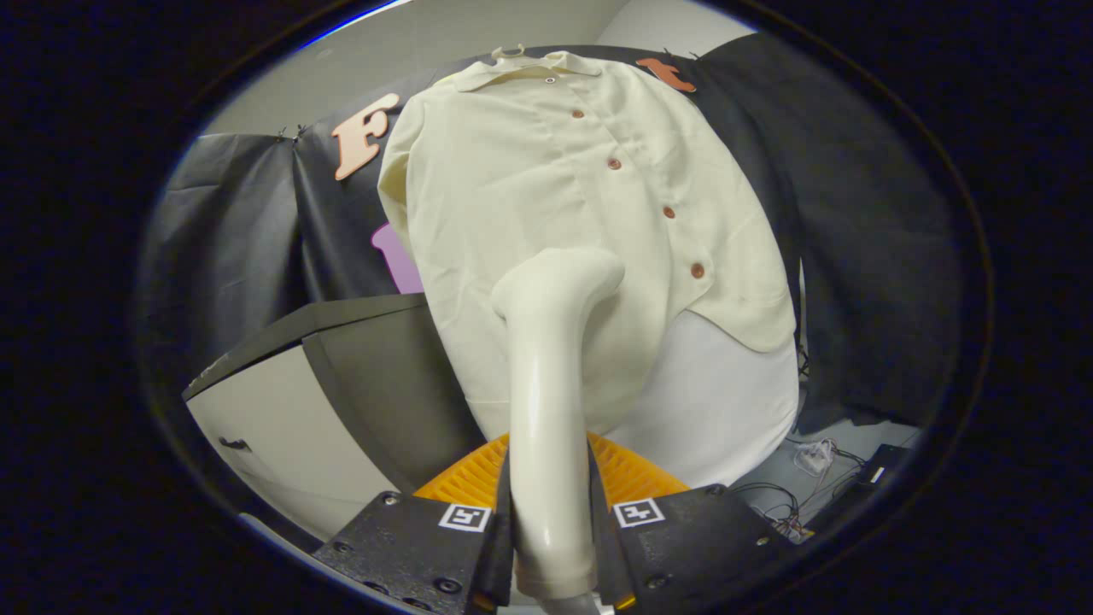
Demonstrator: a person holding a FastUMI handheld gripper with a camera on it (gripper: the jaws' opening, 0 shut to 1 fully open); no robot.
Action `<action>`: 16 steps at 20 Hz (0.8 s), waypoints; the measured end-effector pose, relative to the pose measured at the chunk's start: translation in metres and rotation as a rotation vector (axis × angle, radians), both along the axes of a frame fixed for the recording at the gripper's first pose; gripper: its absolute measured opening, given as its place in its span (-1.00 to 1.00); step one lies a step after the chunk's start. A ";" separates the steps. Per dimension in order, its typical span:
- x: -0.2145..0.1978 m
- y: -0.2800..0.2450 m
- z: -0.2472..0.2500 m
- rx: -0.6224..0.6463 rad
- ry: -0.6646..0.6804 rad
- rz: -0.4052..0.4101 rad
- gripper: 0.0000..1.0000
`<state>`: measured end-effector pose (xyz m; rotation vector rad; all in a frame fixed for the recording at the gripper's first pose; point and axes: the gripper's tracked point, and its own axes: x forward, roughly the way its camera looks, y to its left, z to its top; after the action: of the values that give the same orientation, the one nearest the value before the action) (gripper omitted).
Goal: Iron the clothes twice with a garment steamer, once on the left side and once on the right side.
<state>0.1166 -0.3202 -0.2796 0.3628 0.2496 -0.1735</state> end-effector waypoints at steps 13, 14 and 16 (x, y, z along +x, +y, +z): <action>-0.027 -0.001 -0.029 -0.001 0.096 0.014 -0.24; -0.029 -0.004 -0.026 -0.019 0.091 0.010 -0.24; -0.030 -0.008 -0.024 -0.036 0.078 0.013 -0.24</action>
<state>0.0868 -0.3282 -0.3036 0.3188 0.3254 -0.1795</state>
